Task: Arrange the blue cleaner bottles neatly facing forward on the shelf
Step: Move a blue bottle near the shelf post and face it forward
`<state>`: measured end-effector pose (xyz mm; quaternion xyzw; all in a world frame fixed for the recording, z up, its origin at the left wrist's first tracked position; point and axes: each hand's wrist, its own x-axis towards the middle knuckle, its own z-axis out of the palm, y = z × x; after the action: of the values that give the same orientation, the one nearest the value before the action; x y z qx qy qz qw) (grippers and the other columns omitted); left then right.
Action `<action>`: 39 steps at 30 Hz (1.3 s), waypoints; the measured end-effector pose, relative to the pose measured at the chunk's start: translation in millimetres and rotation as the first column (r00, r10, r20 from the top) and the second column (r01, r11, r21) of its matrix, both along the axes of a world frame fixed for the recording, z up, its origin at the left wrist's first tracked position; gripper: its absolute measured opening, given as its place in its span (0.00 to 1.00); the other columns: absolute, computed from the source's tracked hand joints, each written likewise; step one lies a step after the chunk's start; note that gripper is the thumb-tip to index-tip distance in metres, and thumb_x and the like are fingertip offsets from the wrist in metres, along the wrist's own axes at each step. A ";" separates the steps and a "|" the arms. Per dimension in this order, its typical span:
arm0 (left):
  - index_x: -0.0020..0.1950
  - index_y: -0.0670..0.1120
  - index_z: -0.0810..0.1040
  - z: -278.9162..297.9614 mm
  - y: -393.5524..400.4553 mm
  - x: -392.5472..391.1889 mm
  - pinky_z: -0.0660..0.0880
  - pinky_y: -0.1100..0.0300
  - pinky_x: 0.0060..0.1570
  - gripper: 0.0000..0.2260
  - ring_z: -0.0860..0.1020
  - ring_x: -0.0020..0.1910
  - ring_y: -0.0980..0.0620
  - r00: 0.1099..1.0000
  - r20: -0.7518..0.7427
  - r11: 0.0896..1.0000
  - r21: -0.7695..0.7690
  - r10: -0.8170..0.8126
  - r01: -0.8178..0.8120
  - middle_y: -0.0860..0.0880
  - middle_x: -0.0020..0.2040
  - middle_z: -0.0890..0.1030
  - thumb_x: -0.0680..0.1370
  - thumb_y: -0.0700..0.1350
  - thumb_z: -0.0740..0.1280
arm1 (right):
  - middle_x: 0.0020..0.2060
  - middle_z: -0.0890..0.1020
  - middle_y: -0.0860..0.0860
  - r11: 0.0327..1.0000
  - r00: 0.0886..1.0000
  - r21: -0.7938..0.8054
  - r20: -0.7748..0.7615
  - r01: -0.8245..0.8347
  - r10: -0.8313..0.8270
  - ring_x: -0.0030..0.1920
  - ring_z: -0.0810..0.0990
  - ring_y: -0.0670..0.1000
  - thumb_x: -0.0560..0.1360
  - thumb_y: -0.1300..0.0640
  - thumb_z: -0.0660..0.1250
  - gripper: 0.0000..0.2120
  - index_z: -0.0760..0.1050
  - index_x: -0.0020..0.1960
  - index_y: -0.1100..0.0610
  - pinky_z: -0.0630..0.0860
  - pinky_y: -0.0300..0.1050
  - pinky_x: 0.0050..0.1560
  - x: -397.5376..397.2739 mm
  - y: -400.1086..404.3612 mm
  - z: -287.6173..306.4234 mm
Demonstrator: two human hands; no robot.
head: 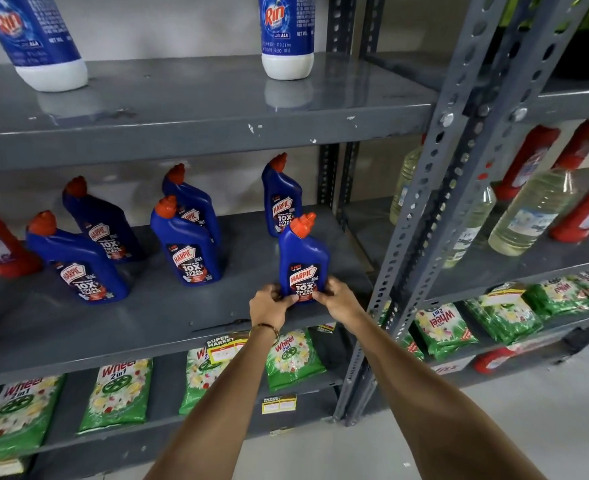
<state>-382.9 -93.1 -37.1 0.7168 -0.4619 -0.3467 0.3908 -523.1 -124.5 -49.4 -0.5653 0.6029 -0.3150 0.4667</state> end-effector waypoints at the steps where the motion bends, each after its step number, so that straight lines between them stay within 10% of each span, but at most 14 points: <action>1: 0.56 0.39 0.78 0.0 1.4 -0.7 0.75 0.55 0.52 0.19 0.81 0.52 0.44 1.000 0.000 1.000 0.000 0.004 -0.004 0.40 0.53 0.83 0.68 0.45 0.75 | 0.58 0.80 0.60 1.000 1.000 0.003 -0.004 -0.004 0.004 0.59 0.78 0.57 0.74 0.62 0.67 0.18 0.71 0.63 0.63 0.73 0.55 0.63 -0.8 0.8 0.4; 15: 0.55 0.38 0.77 -1.9 11.2 -0.3 0.77 0.50 0.57 0.20 0.80 0.54 0.43 0.999 -0.024 0.999 0.034 0.022 -0.022 0.39 0.53 0.83 0.67 0.44 0.75 | 0.60 0.80 0.58 0.999 1.000 0.025 0.002 0.022 -0.022 0.61 0.77 0.57 0.73 0.64 0.67 0.20 0.70 0.64 0.61 0.73 0.53 0.63 -4.5 7.3 -3.6; 30: 0.63 0.39 0.73 2.1 38.8 112.5 0.70 0.52 0.62 0.24 0.75 0.62 0.43 0.998 0.053 0.997 0.062 0.044 -0.048 0.40 0.61 0.79 0.71 0.50 0.71 | 0.58 0.80 0.62 0.878 0.879 -0.067 -0.032 0.473 -0.476 0.58 0.78 0.60 0.72 0.62 0.68 0.20 0.71 0.62 0.64 0.68 0.41 0.48 48.4 50.2 3.8; 39: 0.66 0.39 0.70 4.8 53.8 196.3 0.69 0.51 0.66 0.28 0.72 0.65 0.42 0.999 0.050 0.997 0.077 -0.019 0.015 0.41 0.64 0.77 0.71 0.51 0.71 | 0.62 0.76 0.63 0.840 0.838 -0.023 -0.071 0.542 -0.542 0.61 0.75 0.62 0.74 0.59 0.66 0.22 0.68 0.65 0.65 0.72 0.50 0.56 127.0 82.1 6.2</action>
<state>-186.6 -39.2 -32.3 0.7358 -0.4643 -0.3492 0.3479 -396.1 -42.4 -43.3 -0.3837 0.7546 -0.4135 0.3353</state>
